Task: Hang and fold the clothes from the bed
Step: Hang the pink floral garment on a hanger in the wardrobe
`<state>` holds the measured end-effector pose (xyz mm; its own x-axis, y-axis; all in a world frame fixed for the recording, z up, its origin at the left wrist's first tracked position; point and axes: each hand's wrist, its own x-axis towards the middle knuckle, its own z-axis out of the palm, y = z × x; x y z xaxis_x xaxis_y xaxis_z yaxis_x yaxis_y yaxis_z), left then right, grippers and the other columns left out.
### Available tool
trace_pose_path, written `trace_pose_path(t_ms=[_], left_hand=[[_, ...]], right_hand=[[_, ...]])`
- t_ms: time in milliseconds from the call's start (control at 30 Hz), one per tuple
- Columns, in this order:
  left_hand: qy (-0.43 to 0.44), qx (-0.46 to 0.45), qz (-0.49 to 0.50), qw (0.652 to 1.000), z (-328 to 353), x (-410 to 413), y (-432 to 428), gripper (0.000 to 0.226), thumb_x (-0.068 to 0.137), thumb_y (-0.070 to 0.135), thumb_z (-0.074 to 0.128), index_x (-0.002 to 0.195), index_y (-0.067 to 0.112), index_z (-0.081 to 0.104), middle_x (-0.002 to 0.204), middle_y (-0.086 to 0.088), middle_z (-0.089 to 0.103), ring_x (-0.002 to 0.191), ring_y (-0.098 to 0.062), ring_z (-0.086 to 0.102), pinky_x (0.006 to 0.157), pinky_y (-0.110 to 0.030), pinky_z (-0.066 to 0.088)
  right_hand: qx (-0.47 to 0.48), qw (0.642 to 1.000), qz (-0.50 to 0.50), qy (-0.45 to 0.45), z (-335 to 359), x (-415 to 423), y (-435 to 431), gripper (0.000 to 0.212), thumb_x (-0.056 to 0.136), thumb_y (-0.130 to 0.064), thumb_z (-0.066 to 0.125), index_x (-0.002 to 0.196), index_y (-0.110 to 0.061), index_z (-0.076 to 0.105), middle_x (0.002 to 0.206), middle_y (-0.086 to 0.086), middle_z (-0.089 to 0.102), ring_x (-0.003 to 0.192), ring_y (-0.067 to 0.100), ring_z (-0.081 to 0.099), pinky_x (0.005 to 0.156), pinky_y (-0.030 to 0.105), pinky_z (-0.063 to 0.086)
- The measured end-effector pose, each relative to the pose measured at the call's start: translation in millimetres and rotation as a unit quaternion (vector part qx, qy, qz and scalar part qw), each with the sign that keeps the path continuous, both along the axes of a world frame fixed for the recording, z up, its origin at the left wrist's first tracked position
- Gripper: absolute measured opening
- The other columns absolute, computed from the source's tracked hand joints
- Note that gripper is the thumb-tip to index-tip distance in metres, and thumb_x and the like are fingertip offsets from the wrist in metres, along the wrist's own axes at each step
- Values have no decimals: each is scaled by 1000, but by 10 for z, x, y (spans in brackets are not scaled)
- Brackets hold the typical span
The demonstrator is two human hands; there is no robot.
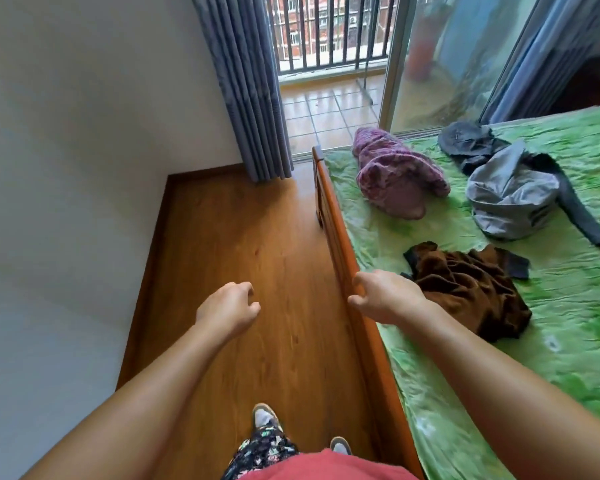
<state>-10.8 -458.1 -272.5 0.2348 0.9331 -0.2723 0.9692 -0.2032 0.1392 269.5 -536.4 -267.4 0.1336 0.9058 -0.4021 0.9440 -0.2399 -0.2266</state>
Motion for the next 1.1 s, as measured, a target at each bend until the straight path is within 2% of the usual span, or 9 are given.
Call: trace_pose_path(t_ms=[133,233,367,567,667,767,867,933,1100], left_hand=[[-1,3,-43,999,-102,367,836,41,97,46,57,133,27,58,123,4,63,99,-12,64,66,-21,54],[-20,-5,-79,997,-222,661,1610,39,96,45,58,130,27,60,120,4,65,96,-11,64,69,-22,56],[-30,-20,-146,989,-301,984,2508,36,96,47,55,127,29,61,116,5,62,92,-11,61,64,-21,50],[-19,-47,-217,975,-283,1447,3760,37,96,49,55,128,32,60,114,6,59,93,-12,61,73,-27,57],[-10,-51,-252,966,-313,1767,4178,37,96,47,54,129,32,59,117,4,57,92,-13,62,71,-28,58],[3,-68,-286,956,-413,2160,4526,38,96,45,55,131,33,57,127,1,55,100,-16,63,76,-28,57],[9,-77,-327,942,-550,2627,4851,39,95,43,56,133,33,55,118,5,54,94,-14,61,72,-29,57],[25,-81,-359,929,-621,2967,5059,37,96,43,54,132,34,54,121,5,53,94,-14,61,70,-28,56],[65,-79,-414,904,-703,3796,5613,37,94,42,55,130,34,54,124,1,53,101,-21,61,78,-38,59]], right_hand=[[-11,999,-45,-5,-80,290,646,39,91,-58,50,117,-29,58,118,2,63,109,26,61,87,41,55],[-27,996,-81,-9,-161,472,1298,45,92,-57,50,125,-28,57,127,4,61,118,27,58,92,42,53],[-41,989,-145,-4,-197,666,2027,52,92,-57,49,135,-30,54,137,2,56,123,26,56,93,43,52],[-65,970,-234,-1,-163,1020,2807,50,93,-58,48,135,-30,52,133,2,57,119,26,57,89,43,53],[-85,957,-277,13,-241,1234,3025,51,95,-57,47,138,-30,50,135,3,54,122,26,56,91,42,52],[-104,942,-318,30,-364,1503,3211,53,96,-55,48,141,-28,48,138,5,53,123,27,55,93,43,51],[-113,929,-350,47,-563,1840,3389,54,94,-56,49,140,-28,49,138,8,53,124,29,55,96,43,49],[-118,919,-370,61,-716,2076,3522,53,93,-56,49,138,-28,51,137,9,54,123,31,55,97,43,49],[-157,896,-406,91,-1008,2588,3850,52,94,-52,50,139,-27,50,138,8,54,123,31,55,91,40,46]])
